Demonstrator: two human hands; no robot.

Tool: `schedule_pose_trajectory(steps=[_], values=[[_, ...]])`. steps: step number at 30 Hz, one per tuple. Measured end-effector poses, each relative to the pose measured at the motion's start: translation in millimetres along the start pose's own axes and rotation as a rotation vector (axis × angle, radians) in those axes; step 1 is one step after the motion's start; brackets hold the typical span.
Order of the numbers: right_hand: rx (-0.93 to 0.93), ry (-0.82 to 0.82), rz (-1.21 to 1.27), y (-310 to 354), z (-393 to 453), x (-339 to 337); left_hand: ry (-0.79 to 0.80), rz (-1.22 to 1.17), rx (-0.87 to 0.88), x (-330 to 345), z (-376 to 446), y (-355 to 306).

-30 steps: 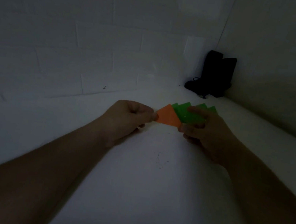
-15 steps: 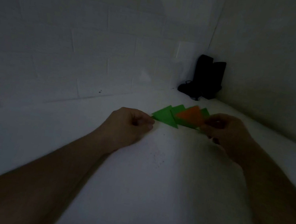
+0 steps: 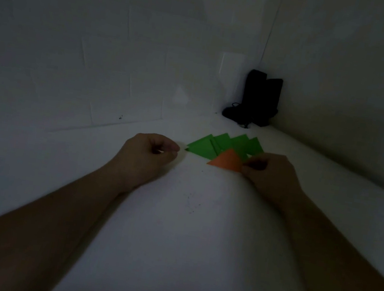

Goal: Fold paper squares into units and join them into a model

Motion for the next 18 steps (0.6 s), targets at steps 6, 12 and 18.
schedule_pose_trajectory(steps=[6, 12, 18], values=[[-0.016, -0.025, -0.02, -0.4, 0.5, -3.1, 0.013, 0.023, 0.007, 0.6, -1.2, -2.1], [0.049, -0.096, 0.111, -15.1, 12.9, -9.4, 0.015, 0.047, 0.002, -0.4, -2.2, -3.9], [0.174, -0.176, 0.335, -32.3, 20.9, -19.1, 0.03, 0.376, 0.043, -3.7, -2.4, -9.7]])
Point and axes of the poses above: each hand's wrist, its own z-axis towards the middle knuckle, its own x-axis out of the palm, y = z × x, the point moved 8 cm from there along z, towards the middle knuckle, and after that the axes turned 12 degrees about x, right-handed, at the moved point
